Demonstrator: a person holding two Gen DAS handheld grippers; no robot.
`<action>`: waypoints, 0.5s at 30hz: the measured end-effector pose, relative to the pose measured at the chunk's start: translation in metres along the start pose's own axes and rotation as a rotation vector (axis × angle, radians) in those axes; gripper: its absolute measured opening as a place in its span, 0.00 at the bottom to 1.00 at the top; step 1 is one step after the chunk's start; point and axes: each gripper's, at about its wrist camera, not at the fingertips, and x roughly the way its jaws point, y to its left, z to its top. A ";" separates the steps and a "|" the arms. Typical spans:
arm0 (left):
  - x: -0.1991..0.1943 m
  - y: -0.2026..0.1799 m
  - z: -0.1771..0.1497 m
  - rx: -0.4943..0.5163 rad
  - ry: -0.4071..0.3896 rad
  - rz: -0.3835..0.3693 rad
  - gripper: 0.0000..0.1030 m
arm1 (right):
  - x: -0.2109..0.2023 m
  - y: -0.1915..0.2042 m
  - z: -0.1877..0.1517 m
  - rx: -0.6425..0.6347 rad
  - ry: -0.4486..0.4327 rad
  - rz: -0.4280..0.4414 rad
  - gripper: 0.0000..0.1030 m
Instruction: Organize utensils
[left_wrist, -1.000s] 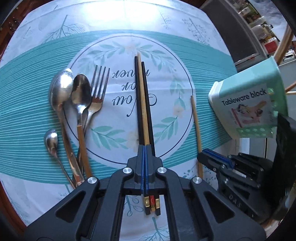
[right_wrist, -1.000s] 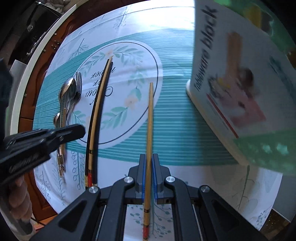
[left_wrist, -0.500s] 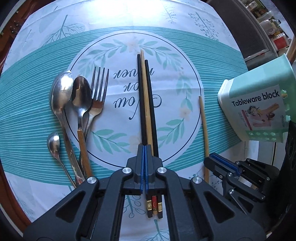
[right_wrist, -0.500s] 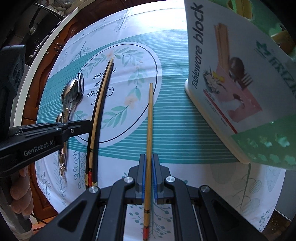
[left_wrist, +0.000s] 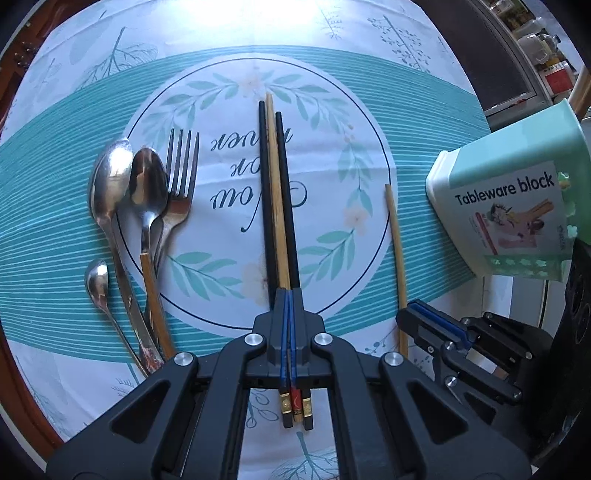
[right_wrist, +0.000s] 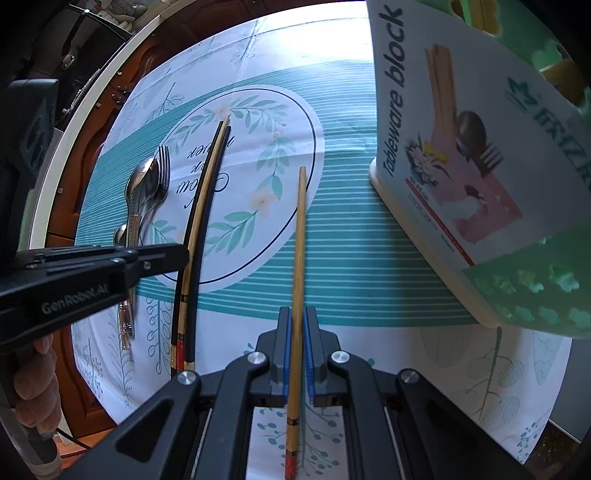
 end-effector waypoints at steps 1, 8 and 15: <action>0.001 -0.003 0.000 0.000 0.000 0.003 0.00 | 0.000 0.000 0.000 0.001 -0.001 0.001 0.06; 0.003 -0.017 0.010 0.013 0.000 0.046 0.00 | -0.001 0.000 -0.001 0.002 -0.004 0.002 0.06; 0.008 -0.027 0.017 0.013 0.009 0.061 0.00 | -0.001 -0.001 -0.002 -0.001 -0.007 0.002 0.06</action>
